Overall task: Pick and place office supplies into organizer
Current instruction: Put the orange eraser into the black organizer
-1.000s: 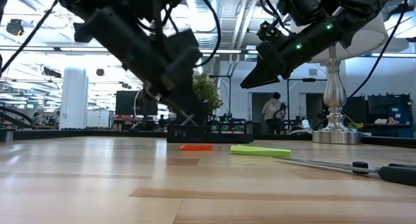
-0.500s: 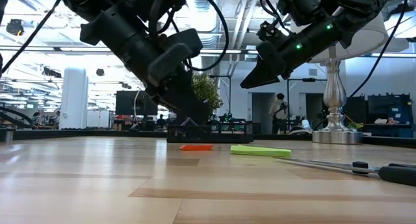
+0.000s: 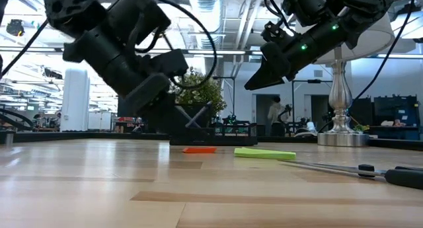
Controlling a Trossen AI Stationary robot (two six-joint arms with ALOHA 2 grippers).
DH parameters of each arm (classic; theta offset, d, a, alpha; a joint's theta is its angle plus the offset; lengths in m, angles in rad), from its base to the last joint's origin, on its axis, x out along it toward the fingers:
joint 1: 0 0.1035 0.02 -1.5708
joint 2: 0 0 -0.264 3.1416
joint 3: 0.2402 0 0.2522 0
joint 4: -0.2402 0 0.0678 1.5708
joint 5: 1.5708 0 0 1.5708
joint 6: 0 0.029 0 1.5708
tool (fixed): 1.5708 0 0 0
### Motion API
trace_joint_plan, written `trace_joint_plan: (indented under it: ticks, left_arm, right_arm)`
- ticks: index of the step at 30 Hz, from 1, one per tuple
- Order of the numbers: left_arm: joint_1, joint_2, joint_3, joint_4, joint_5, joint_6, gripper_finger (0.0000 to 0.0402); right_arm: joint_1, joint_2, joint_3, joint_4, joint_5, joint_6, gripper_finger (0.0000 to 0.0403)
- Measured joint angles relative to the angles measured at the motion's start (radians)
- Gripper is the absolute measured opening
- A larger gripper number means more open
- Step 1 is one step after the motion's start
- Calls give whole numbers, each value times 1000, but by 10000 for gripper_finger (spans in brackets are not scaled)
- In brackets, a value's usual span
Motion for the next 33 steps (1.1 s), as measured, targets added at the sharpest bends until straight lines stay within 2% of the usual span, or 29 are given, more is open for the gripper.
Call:
trace_joint_plan:
  ticks: [3,6,10,21,26,29,33]
  left_arm:
    - [1,0,-62,165,6,-46,158]
    - [-2,0,-109,251,-18,-96,158]
    - [-2,0,-138,254,-52,-146,158]
    - [-44,6,-141,282,-105,-126,158]
    - [-64,123,-140,466,-104,-102,158]
    - [-64,208,-134,582,-139,-103,158]
    - [-63,290,-114,633,-204,-143,157]
  right_arm:
    - [0,0,0,0,0,0,127]
    - [0,0,0,0,0,0,127]
    - [0,0,0,0,0,0,127]
    - [0,0,0,0,0,0,127]
    - [0,0,0,1,0,0,127]
    - [0,0,0,1,0,0,127]
    - [0,0,0,0,0,0,127]
